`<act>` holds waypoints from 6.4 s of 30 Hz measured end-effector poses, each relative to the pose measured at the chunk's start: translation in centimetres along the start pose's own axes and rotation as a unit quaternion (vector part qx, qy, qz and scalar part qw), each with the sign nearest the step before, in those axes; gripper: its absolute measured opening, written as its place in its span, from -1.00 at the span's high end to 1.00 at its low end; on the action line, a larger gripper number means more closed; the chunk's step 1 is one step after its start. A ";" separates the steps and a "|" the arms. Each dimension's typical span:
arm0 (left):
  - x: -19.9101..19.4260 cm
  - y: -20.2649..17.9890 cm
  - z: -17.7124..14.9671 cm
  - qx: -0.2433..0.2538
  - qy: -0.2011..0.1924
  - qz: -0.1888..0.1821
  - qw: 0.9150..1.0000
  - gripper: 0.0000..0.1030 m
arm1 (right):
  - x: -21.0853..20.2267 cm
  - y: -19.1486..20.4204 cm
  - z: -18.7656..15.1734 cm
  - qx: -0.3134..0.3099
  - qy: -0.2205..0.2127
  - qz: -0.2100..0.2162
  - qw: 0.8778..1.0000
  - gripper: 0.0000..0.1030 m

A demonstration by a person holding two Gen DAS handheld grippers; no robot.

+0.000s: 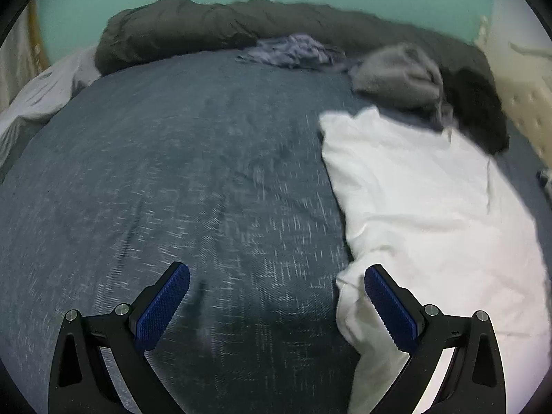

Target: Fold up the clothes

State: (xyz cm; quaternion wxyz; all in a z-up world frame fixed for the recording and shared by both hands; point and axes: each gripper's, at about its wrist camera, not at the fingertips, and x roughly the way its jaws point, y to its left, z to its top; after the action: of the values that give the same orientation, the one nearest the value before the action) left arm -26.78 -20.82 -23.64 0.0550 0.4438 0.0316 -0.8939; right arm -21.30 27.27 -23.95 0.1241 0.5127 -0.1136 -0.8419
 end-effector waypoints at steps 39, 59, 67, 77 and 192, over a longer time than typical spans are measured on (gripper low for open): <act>2.5 0.4 -1.5 0.006 0.032 0.008 0.999 -1.00 | 25.2 40.8 14.7 -0.344 0.111 0.099 0.927 0.77; 2.5 0.1 -1.8 0.005 0.028 0.007 1.000 -1.00 | 26.5 38.7 18.4 -0.239 0.075 0.097 0.963 0.99; 2.6 0.4 -1.9 0.005 0.026 0.007 1.000 -1.00 | 27.1 39.1 17.7 -0.249 0.087 0.101 0.959 0.98; 2.6 0.5 -1.9 0.004 0.027 0.007 1.000 -1.00 | 25.0 37.6 19.7 -0.225 0.034 0.086 0.970 0.93; 0.7 1.5 -3.0 0.008 0.026 -0.002 1.000 -1.00 | 15.8 20.6 24.2 -0.221 -0.065 -0.044 0.972 0.57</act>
State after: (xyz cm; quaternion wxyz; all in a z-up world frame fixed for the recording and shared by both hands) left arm -24.63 -22.09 -26.07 0.0485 0.4673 0.0268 -0.8824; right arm -47.94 4.25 -19.70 0.1895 0.4207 0.0906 -0.8825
